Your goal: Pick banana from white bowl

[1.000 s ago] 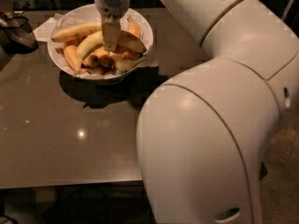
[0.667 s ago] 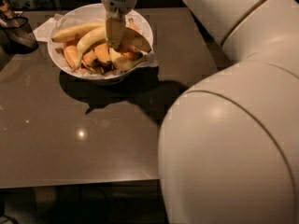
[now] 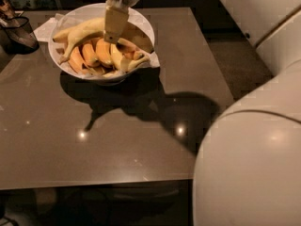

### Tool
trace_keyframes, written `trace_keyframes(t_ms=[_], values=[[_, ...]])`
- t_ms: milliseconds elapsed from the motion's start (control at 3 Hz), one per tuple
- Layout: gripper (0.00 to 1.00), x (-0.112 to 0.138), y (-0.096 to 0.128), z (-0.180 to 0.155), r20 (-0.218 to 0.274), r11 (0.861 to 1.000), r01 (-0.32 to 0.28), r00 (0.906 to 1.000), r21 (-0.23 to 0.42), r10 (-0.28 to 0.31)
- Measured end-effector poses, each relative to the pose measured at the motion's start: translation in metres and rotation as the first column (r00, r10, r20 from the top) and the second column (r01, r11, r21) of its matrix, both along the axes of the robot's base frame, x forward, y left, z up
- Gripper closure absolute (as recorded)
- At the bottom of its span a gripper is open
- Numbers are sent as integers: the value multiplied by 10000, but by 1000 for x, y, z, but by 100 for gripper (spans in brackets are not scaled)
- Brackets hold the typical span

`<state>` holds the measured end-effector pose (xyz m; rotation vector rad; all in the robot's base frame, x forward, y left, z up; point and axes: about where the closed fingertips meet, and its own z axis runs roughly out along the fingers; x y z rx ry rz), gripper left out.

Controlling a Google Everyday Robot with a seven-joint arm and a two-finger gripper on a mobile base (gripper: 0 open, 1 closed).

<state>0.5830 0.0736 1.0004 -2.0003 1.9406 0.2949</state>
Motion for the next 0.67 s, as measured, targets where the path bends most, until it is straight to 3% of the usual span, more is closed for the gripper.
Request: trace_keyframes(t_ms=[667], values=[[100, -28, 36, 33, -232, 9965, 356, 9992, 752, -340]])
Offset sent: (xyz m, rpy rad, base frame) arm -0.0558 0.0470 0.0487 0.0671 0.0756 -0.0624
